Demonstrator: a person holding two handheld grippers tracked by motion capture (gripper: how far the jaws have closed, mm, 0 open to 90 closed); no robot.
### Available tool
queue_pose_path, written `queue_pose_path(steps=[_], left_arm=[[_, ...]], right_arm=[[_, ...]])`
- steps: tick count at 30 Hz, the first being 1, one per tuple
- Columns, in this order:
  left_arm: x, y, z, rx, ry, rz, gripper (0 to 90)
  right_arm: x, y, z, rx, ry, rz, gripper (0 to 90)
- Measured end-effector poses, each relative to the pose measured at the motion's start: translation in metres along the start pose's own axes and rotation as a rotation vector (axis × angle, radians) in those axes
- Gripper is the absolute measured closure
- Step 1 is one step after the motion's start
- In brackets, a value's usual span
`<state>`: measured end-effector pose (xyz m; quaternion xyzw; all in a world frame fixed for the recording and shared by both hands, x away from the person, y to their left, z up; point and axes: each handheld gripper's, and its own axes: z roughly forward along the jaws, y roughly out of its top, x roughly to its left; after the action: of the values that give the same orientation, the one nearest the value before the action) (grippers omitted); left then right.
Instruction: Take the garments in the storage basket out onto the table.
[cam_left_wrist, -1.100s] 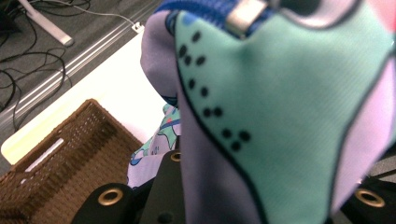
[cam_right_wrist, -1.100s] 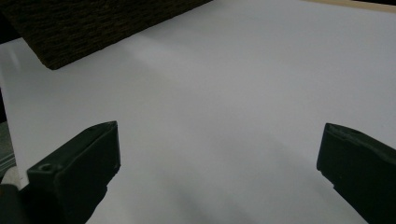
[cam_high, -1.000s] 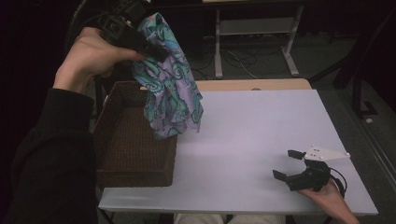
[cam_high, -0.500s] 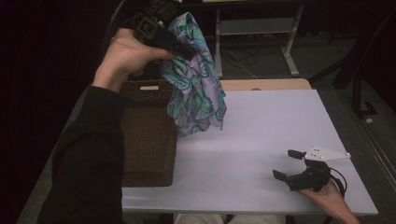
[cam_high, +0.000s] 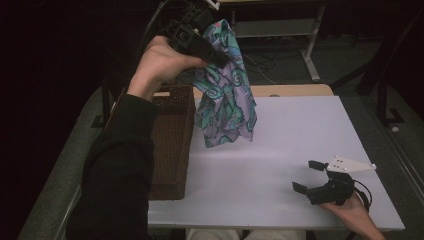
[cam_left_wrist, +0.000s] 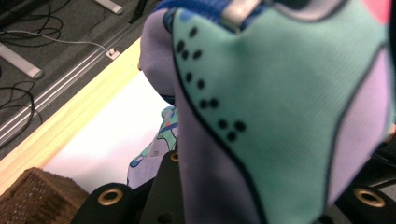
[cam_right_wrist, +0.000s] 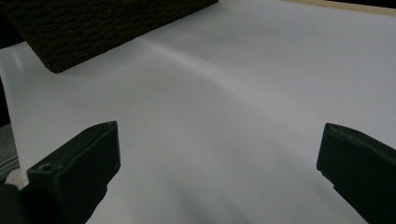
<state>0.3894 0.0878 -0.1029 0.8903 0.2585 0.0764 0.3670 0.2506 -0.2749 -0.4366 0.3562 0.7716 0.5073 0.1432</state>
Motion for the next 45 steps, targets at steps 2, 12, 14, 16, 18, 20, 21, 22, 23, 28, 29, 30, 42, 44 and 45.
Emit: queue_pose_path(steps=[2, 12, 14, 16, 18, 20, 21, 22, 23, 28, 29, 30, 42, 44, 45], left_arm=[[-0.001, 0.001, 0.006, -0.005, 0.0, 0.0, 80.6], [-0.002, 0.005, 0.032, -0.038, -0.015, -0.006, 80.6], [-0.002, 0.005, 0.037, -0.037, -0.02, -0.006, 80.6], [-0.003, 0.006, 0.042, -0.036, -0.024, -0.007, 80.6], [-0.003, 0.006, 0.047, -0.036, -0.028, -0.005, 80.6], [-0.002, 0.007, 0.052, -0.044, -0.029, -0.012, 80.6], [-0.001, 0.006, 0.056, -0.048, -0.03, -0.014, 80.6], [-0.001, 0.006, 0.058, -0.051, -0.033, -0.019, 80.6], [-0.001, 0.006, 0.062, -0.055, -0.035, -0.021, 80.5], [0.003, 0.002, 0.078, -0.052, -0.035, -0.026, 80.5], [0.003, 0.002, 0.081, -0.054, -0.035, -0.028, 80.6], [0.004, 0.001, 0.084, -0.055, -0.033, -0.031, 80.6], [0.009, -0.011, 0.116, -0.066, -0.016, -0.051, 80.5], [0.009, -0.012, 0.12, -0.07, -0.013, -0.055, 80.6], [0.01, -0.013, 0.123, -0.074, -0.02, -0.056, 80.5]], right_arm=[[0.0, 0.0, 0.0, -0.005, -0.001, 0.001, 0.0], [-0.002, 0.001, -0.004, -0.031, -0.008, 0.004, 0.0], [-0.001, 0.001, -0.005, -0.033, -0.007, 0.0, 0.0], [-0.001, 0.001, -0.005, -0.033, -0.006, -0.002, 0.0], [-0.001, 0.001, -0.005, -0.033, -0.006, -0.004, 0.0], [-0.001, 0.002, -0.006, -0.036, -0.006, -0.006, 0.0], [-0.002, 0.002, -0.006, -0.037, -0.005, -0.004, 0.0], [-0.002, 0.002, -0.007, -0.038, -0.005, -0.004, 0.0], [-0.002, 0.002, -0.007, -0.044, -0.006, -0.005, 0.0], [-0.003, 0.002, -0.009, -0.05, -0.01, -0.003, 0.0], [-0.003, 0.002, -0.01, -0.052, -0.01, -0.001, 0.0], [-0.003, 0.002, -0.01, -0.055, -0.011, 0.002, 0.0], [-0.004, 0.001, -0.014, -0.075, -0.021, 0.017, 0.0], [-0.004, 0.001, -0.014, -0.076, -0.021, 0.019, 0.0], [-0.005, 0.001, -0.014, -0.077, -0.022, 0.017, 0.0]])
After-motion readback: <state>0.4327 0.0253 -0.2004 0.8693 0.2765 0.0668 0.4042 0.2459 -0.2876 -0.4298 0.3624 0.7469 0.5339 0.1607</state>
